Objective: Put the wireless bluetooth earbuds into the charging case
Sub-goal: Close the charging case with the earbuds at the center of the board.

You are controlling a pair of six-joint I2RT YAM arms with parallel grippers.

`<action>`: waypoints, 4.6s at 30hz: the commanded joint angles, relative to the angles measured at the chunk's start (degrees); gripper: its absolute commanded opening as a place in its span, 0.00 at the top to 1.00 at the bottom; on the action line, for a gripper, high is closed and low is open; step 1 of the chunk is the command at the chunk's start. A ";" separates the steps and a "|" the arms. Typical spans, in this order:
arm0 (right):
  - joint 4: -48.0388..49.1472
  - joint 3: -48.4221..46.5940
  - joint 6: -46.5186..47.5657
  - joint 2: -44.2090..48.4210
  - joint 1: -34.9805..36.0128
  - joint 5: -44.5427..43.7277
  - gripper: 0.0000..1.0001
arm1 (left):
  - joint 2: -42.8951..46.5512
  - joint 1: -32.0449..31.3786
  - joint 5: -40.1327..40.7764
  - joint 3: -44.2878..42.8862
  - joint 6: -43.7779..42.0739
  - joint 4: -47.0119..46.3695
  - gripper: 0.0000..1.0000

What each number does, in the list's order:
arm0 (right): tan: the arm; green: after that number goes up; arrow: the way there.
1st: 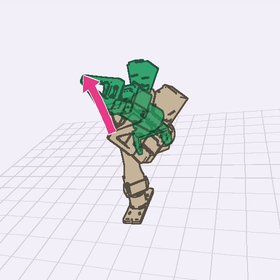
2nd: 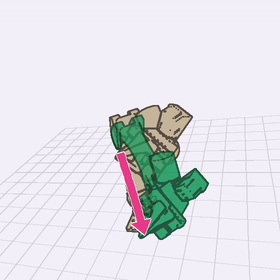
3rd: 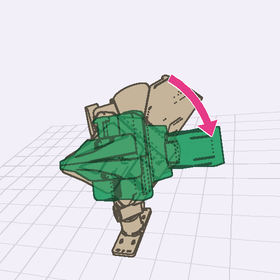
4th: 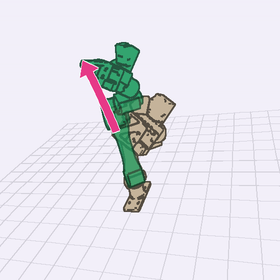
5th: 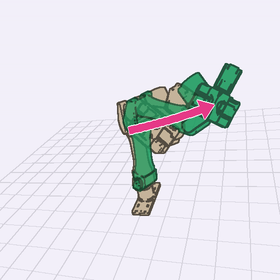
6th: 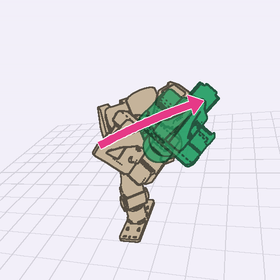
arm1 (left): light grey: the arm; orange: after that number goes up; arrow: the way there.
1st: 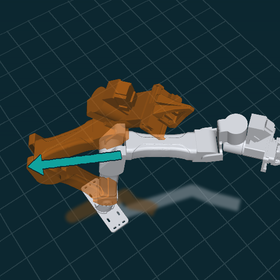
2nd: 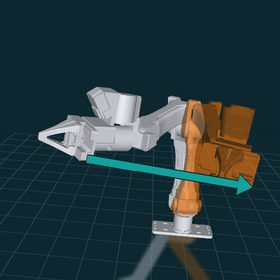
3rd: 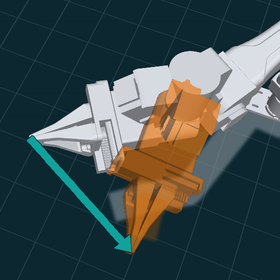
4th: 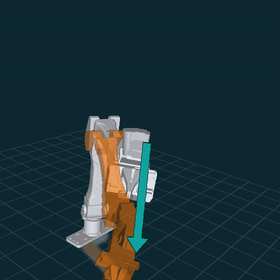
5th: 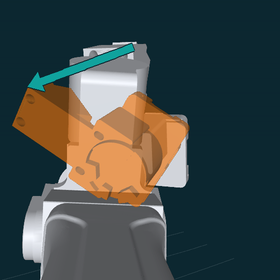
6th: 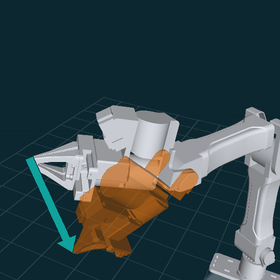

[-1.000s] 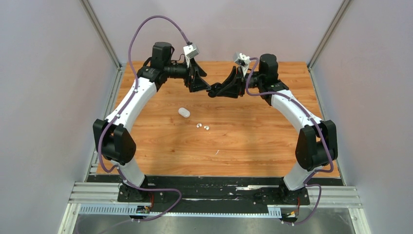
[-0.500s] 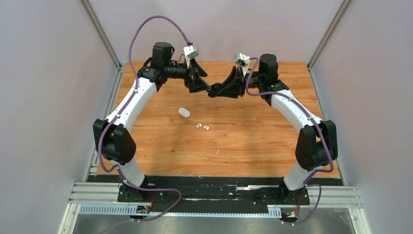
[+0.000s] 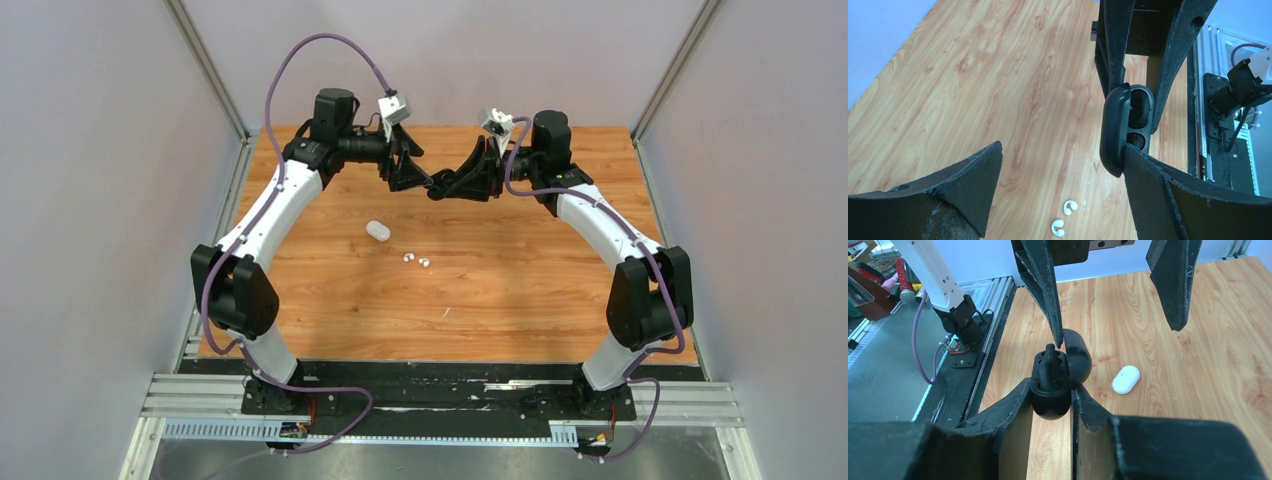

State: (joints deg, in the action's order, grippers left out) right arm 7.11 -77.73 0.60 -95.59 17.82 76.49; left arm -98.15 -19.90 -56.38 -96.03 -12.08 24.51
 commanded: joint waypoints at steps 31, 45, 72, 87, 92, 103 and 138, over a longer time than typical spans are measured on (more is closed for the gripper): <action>2.64 -0.48 -0.26 0.74 -0.05 0.77 0.99 | 6.24 -2.78 4.32 3.77 -3.00 -2.90 0.06; 2.82 -0.22 -0.29 0.89 -0.06 0.73 0.99 | 7.21 -0.76 2.44 5.48 6.75 -9.88 0.05; 6.70 -0.27 -5.18 0.23 -0.11 0.62 0.99 | 10.12 -6.96 18.07 10.70 -6.80 -10.35 0.08; 7.95 0.49 -6.68 -0.76 -0.59 1.25 1.00 | 13.97 -11.31 35.76 15.19 -8.73 -25.41 0.06; 7.83 0.47 -6.41 -1.23 -1.01 1.29 1.00 | 12.46 -8.20 21.75 7.28 -6.55 -17.98 0.06; 13.67 -0.15 -13.22 -2.07 -1.56 -1.02 1.00 | 7.48 -2.33 -5.23 5.85 14.35 -16.22 0.02; 16.25 0.82 -13.16 -0.56 -1.37 0.68 1.00 | 1.63 -1.30 1.23 8.12 23.82 -25.01 0.07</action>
State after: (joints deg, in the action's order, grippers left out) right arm 20.51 -76.66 -12.95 -97.47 16.43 75.72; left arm -97.54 -20.67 -56.40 -88.36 13.89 -0.14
